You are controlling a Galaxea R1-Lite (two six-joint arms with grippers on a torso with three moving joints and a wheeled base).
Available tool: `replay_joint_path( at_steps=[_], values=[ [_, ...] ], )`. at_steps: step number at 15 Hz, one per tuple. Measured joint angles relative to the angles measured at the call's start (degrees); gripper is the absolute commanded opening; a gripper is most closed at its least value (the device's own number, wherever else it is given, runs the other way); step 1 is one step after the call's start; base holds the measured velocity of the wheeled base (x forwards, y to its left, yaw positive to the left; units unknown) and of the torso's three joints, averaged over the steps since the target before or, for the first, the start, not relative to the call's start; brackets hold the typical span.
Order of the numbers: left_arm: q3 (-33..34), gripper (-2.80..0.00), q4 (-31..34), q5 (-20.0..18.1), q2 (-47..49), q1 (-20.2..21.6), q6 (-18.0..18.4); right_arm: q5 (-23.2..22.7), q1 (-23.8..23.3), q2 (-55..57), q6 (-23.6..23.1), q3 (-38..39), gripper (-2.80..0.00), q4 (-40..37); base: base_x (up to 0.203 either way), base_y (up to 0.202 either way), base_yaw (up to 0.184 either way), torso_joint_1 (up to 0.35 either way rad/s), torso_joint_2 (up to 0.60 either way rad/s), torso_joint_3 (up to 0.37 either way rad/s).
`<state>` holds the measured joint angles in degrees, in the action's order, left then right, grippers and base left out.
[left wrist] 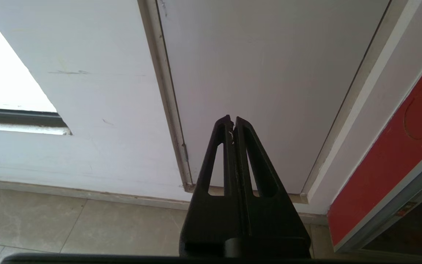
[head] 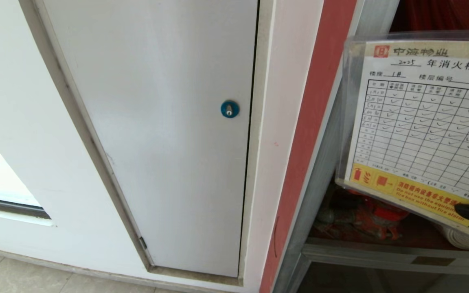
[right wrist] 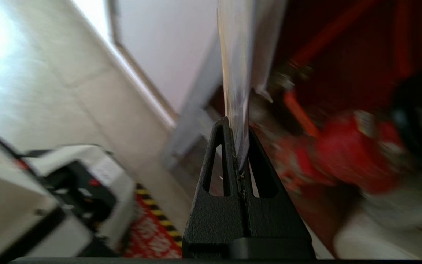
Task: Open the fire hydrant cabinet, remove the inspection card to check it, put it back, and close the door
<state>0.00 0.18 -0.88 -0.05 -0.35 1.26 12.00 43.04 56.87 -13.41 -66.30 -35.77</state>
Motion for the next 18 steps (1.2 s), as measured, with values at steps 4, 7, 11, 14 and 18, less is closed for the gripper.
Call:
replay_joint_path(
  at_steps=[4,7,11,14,18],
  values=[
    [0.0,-2.8,0.0,0.0,0.0,0.0,0.0,11.9,-0.1,-3.2,-7.1,3.0,-2.8,-0.1,0.0,0.0,0.0,0.0,0.0,0.0],
    [0.0,-2.8,0.0,0.0,0.0,0.0,0.0,21.8,-0.1,-5.7,-14.1,4.6,-2.8,-0.1,0.0,0.0,0.0,0.0,0.0,0.0],
    [0.0,-2.8,0.0,0.0,0.0,0.0,0.0,34.2,-1.1,-7.7,-24.8,4.5,-2.8,0.3,0.0,0.0,0.0,0.0,0.0,0.0],
    [0.0,-2.8,0.0,0.0,0.0,0.0,0.0,41.6,-4.1,-8.2,-33.5,3.2,-2.8,0.5,0.0,0.0,0.0,0.0,0.0,0.0],
    [0.0,-2.8,0.0,0.0,0.0,0.0,0.0,52.3,-5.4,-7.6,-41.2,2.1,-2.8,0.1,0.0,0.0,0.0,0.0,0.0,0.0]
  ],
)
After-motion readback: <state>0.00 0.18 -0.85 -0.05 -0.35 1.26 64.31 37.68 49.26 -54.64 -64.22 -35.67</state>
